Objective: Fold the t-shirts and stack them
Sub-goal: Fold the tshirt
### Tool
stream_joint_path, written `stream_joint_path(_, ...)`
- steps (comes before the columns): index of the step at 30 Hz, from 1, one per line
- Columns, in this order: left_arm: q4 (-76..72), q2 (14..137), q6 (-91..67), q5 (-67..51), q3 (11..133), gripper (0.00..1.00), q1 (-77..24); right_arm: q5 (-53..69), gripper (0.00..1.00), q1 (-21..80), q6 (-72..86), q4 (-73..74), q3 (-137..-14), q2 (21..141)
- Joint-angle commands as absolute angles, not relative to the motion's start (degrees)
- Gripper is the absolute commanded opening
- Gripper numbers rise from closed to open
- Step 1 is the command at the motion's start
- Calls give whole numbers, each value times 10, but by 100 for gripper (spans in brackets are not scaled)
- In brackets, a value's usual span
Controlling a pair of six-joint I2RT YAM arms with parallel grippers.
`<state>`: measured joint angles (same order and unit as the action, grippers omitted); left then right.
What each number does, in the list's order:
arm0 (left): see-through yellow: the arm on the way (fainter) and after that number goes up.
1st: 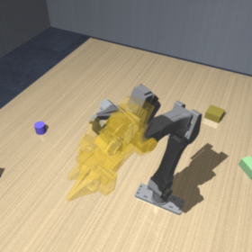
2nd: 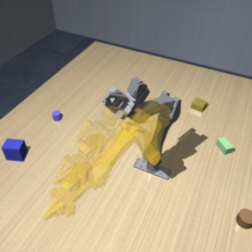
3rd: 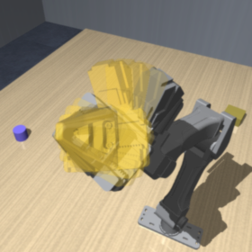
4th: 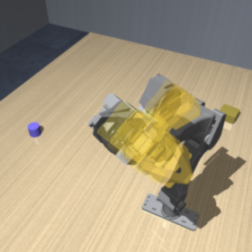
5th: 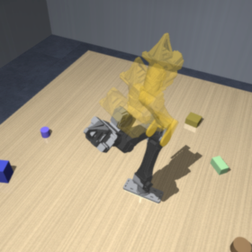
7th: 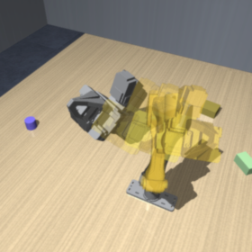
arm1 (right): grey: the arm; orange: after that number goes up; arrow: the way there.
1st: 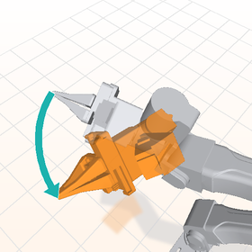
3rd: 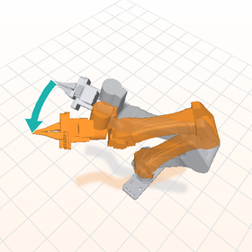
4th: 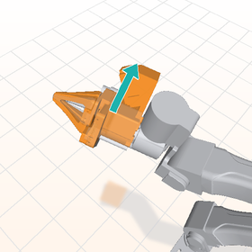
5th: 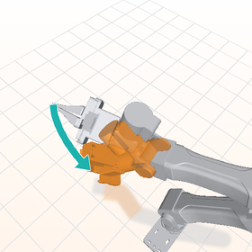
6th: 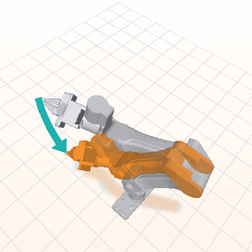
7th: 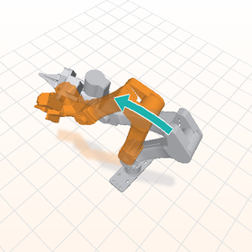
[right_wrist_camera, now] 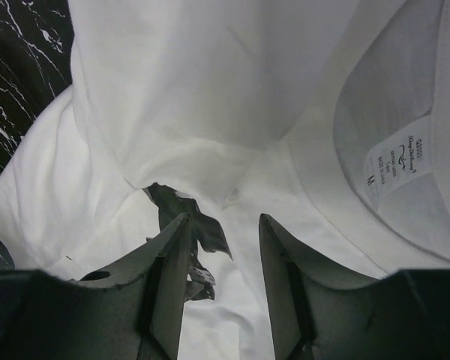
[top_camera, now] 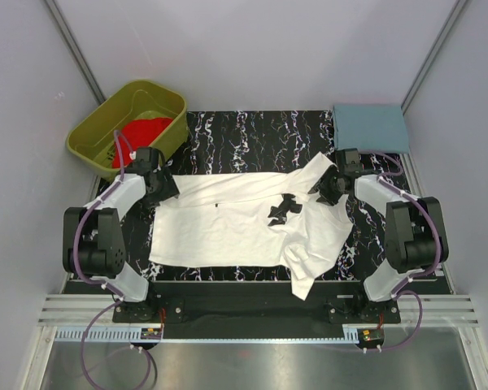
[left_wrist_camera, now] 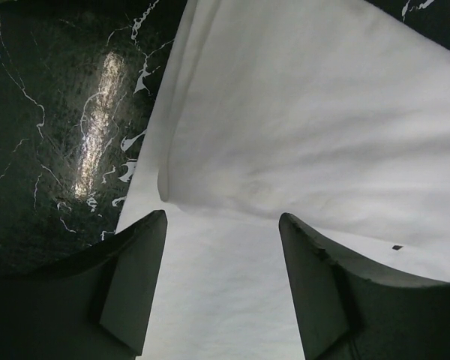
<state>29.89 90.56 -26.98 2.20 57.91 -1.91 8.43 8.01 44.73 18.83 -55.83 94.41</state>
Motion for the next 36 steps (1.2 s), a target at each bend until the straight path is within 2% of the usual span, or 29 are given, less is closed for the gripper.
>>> stream_joint_path(1, 292, 913, -291, 46, 573, 70, -20, 58, 48, 97, 504, 190, -574, 955)
stream_joint_path(6, 268, 914, -324, 65, 544, 72, -22, 33, 46, 116, 532, 231, -606, 989)
stream_joint_path(11, 252, 934, -331, 62, 548, 70, -22, 16, 46, 126, 539, 243, -627, 1013)
stream_joint_path(18, 258, 969, -323, 76, 589, 58, -22, -21, 45, 127, 519, 254, -642, 1021)
stream_joint_path(19, 259, 971, -322, 76, 591, 53, -22, -21, 44, 127, 517, 254, -642, 1022)
stream_joint_path(22, 271, 975, -323, 77, 594, 51, -22, -15, 40, 127, 516, 243, -641, 1025)
stream_joint_path(24, 281, 974, -323, 87, 593, 52, -22, -13, 39, 127, 513, 243, -642, 1029)
stream_joint_path(26, 298, 963, -325, 107, 591, 61, -23, -16, 39, 127, 511, 244, -640, 1027)
stream_joint_path(27, 300, 957, -330, 117, 587, 62, -23, -17, 39, 127, 511, 244, -639, 1026)
stream_joint_path(32, 336, 904, -411, 171, 568, 63, -22, -13, 39, 127, 509, 248, -643, 1021)
stream_joint_path(36, 311, 870, -470, 129, 529, 63, -22, -13, 38, 127, 510, 248, -648, 1025)
